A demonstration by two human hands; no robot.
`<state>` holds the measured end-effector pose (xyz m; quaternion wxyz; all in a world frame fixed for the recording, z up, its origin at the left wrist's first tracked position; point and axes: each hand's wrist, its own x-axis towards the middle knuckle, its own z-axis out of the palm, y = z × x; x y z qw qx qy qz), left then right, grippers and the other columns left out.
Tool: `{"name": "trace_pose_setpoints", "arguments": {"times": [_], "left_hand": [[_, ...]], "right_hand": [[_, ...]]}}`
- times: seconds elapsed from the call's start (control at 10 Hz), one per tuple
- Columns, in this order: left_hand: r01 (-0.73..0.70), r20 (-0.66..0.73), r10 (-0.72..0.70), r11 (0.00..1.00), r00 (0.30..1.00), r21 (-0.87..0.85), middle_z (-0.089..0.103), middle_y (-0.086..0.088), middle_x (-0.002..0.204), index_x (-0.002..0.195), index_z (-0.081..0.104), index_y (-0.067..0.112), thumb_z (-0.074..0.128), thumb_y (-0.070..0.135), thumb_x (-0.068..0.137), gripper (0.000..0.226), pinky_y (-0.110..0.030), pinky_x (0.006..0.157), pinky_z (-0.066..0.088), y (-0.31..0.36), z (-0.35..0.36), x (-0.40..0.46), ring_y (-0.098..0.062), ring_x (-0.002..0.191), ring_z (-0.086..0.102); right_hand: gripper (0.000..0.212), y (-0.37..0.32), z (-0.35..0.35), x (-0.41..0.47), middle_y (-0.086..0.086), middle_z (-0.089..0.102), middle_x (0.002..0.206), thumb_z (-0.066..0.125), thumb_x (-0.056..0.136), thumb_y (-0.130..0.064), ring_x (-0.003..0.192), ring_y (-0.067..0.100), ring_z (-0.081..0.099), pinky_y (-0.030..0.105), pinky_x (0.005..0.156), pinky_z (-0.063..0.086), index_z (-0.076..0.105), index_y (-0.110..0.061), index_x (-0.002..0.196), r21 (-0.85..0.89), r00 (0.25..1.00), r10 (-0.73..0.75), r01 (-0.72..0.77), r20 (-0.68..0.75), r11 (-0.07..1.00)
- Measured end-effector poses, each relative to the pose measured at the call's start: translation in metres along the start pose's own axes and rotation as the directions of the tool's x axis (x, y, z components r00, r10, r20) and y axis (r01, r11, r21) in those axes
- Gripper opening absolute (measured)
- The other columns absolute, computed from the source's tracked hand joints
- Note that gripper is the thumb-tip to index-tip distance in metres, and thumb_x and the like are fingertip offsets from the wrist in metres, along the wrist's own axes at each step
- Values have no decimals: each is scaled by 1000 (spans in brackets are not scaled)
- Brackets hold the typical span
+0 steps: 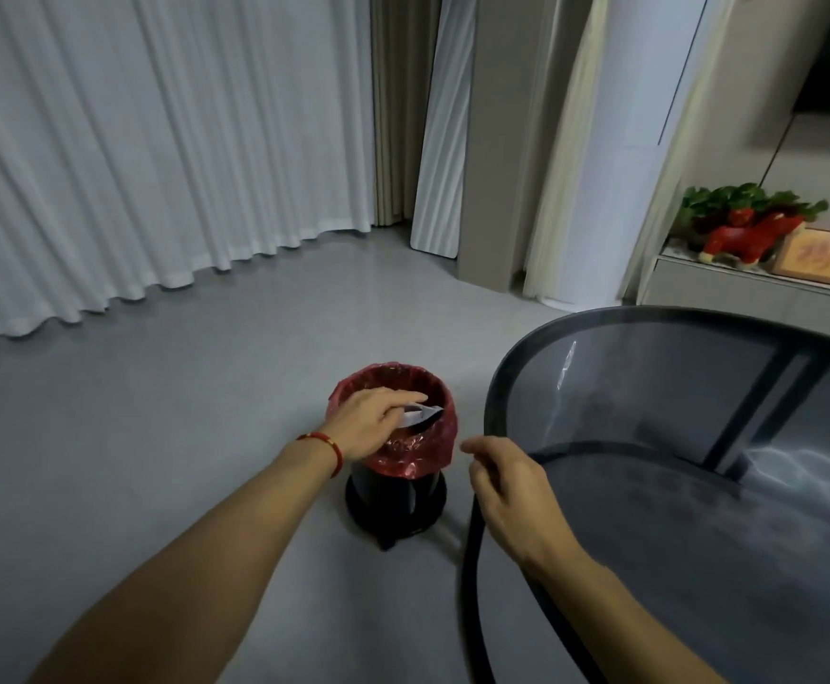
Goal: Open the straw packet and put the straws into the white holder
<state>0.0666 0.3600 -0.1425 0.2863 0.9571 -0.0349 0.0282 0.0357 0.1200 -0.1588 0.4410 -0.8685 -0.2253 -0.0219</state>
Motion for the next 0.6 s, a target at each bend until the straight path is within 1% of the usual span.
{"name": "trace_pose_setpoints", "arguments": {"times": [0.1,0.2,0.3,0.4,0.5,0.6], "left_hand": [[118,43,-117,993,992,-9,57,-1,143,136,60,34,35,16,101,46,-35,108,40,-13,10,23,-20,131,50],[180,88,-190,977,978,115,52,0,149,139,54,39,31,23,102,46,-49,112,37,-24,22,37,-24,136,45],[193,125,-218,963,968,187,46,8,153,142,49,42,30,29,102,46,-55,113,31,-27,31,38,-21,142,33],[170,72,-183,973,981,159,45,4,153,144,47,39,32,27,100,48,-51,116,29,-28,35,32,-21,141,33],[144,-36,-143,989,989,42,46,-2,152,147,46,29,43,17,98,51,-43,119,28,-14,25,14,-22,141,34],[88,-238,-105,993,966,-82,55,-4,140,136,58,19,50,5,94,45,-43,114,37,3,17,-16,-21,133,44]], "right_hand": [[27,6,1,4,-9,64,125,52,105,-22,103,-5,62,0,81,46,67,-21,127,-5,999,-45,45,25,999],[23,9,1,5,-11,66,120,56,102,-23,100,0,65,10,83,53,69,-23,121,13,1000,-29,29,13,1000],[20,11,2,6,-13,65,116,56,99,-22,92,-1,64,16,82,54,70,-24,114,-26,998,-61,62,24,998],[21,10,5,7,-13,63,113,56,95,-21,91,0,62,17,83,52,70,-25,110,-62,994,-94,97,46,993],[22,7,3,5,-11,64,112,56,92,-24,99,3,62,21,87,53,70,-25,108,-89,991,-111,117,71,989],[20,1,1,0,-12,66,110,58,90,-21,102,4,62,27,92,54,73,-23,104,-38,996,-80,78,-35,996]]}}
